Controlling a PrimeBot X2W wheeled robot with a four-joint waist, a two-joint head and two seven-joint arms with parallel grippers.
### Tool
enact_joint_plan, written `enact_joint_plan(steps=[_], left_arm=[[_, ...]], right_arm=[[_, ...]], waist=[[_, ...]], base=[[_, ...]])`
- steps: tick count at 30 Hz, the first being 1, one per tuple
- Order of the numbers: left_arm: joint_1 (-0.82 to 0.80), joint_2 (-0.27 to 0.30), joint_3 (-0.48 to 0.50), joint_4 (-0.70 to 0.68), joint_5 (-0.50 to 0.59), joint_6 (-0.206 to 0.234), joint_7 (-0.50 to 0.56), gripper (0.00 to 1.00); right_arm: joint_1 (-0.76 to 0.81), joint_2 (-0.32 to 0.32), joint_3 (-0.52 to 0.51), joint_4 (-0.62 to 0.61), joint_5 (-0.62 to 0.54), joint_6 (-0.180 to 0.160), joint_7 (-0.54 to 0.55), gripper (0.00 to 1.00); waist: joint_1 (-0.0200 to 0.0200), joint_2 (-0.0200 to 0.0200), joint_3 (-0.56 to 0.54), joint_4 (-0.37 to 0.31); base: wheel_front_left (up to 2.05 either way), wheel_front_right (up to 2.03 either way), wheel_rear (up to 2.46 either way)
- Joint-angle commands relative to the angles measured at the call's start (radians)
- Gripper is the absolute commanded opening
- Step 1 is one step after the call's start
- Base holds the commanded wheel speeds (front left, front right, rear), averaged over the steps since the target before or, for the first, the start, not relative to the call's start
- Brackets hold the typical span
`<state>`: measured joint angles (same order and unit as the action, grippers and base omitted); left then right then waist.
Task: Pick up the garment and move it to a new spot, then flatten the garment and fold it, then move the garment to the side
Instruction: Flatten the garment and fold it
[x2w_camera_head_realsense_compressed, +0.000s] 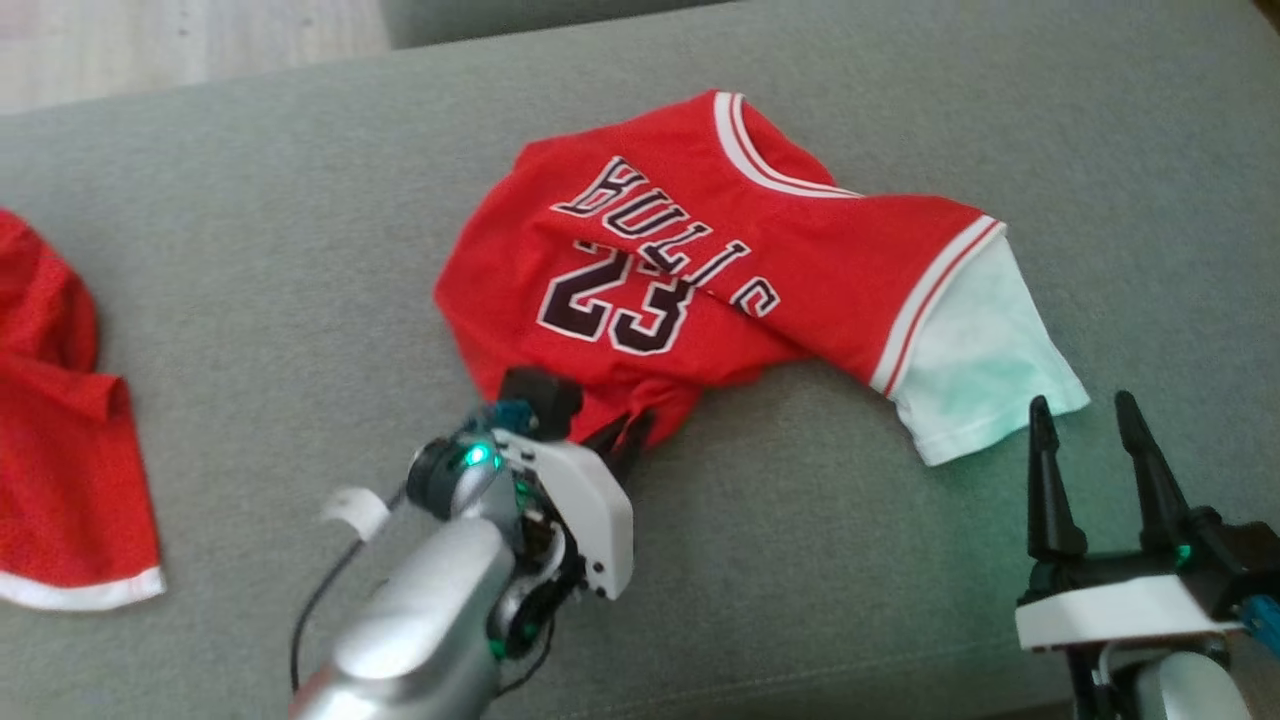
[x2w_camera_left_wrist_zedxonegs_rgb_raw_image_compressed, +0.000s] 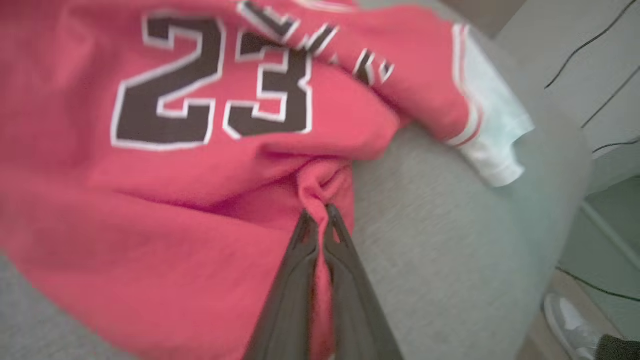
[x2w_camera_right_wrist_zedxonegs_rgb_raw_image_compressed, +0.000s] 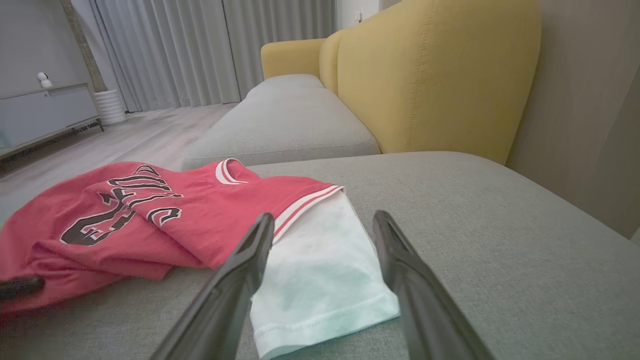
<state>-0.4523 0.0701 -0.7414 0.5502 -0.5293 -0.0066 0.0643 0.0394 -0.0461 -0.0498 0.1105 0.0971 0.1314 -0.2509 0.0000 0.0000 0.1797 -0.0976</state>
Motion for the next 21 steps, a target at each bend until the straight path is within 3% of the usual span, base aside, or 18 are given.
enact_joint_plan(steps=[1, 3, 4, 7, 10, 13, 17, 21], left_arm=[[-0.020, 0.055, 0.052, -0.139, -0.028, -0.014, 0.047, 0.00], [-0.005, 0.114, 0.079, -0.312, -0.069, -0.022, 0.120, 0.00], [-0.005, 0.114, 0.079, -0.312, -0.069, -0.022, 0.120, 0.00], [0.021, 0.204, 0.127, -0.582, -0.153, -0.023, 0.250, 0.00], [0.042, 0.264, 0.184, -0.810, -0.295, -0.027, 0.372, 0.00], [0.039, 0.313, 0.245, -0.944, -0.433, -0.016, 0.473, 0.00], [0.006, 0.386, 0.330, -0.918, -0.514, 0.017, 0.556, 0.00], [-0.036, 0.424, 0.333, -0.701, -0.476, 0.023, 0.582, 0.00]], right_arm=[[0.007, -0.005, 0.011, -0.030, 0.010, -0.001, -0.011, 1.00], [0.017, -0.005, 0.011, -0.031, 0.022, -0.001, -0.011, 1.00], [0.017, -0.005, 0.011, -0.031, 0.022, -0.001, -0.011, 1.00], [0.024, -0.004, 0.019, -0.027, 0.036, -0.001, -0.011, 1.00], [0.019, -0.004, 0.028, -0.023, 0.045, -0.001, -0.011, 1.00], [0.013, -0.004, 0.038, -0.016, 0.049, -0.001, -0.011, 1.00], [0.004, -0.004, 0.043, -0.009, 0.052, -0.001, -0.011, 1.00], [-0.005, -0.004, 0.052, 0.003, 0.049, -0.001, -0.011, 1.00]], waist=[[0.0000, 0.0000, -0.019, 0.025], [0.0000, 0.0000, -0.029, 0.041], [0.0000, 0.0000, -0.029, 0.041], [0.0000, 0.0000, -0.039, 0.055], [0.0000, 0.0000, -0.043, 0.059], [0.0000, 0.0000, -0.047, 0.055], [0.0000, 0.0000, -0.046, 0.044], [0.0000, 0.0000, -0.037, 0.027]], base=[[0.00, 0.00, 0.00], [0.00, 0.00, 0.00], [0.00, 0.00, 0.00], [0.00, 0.00, 0.00], [0.00, 0.00, 0.00], [0.00, 0.00, 0.00], [0.00, 0.00, 0.00], [0.00, 0.00, 0.00]])
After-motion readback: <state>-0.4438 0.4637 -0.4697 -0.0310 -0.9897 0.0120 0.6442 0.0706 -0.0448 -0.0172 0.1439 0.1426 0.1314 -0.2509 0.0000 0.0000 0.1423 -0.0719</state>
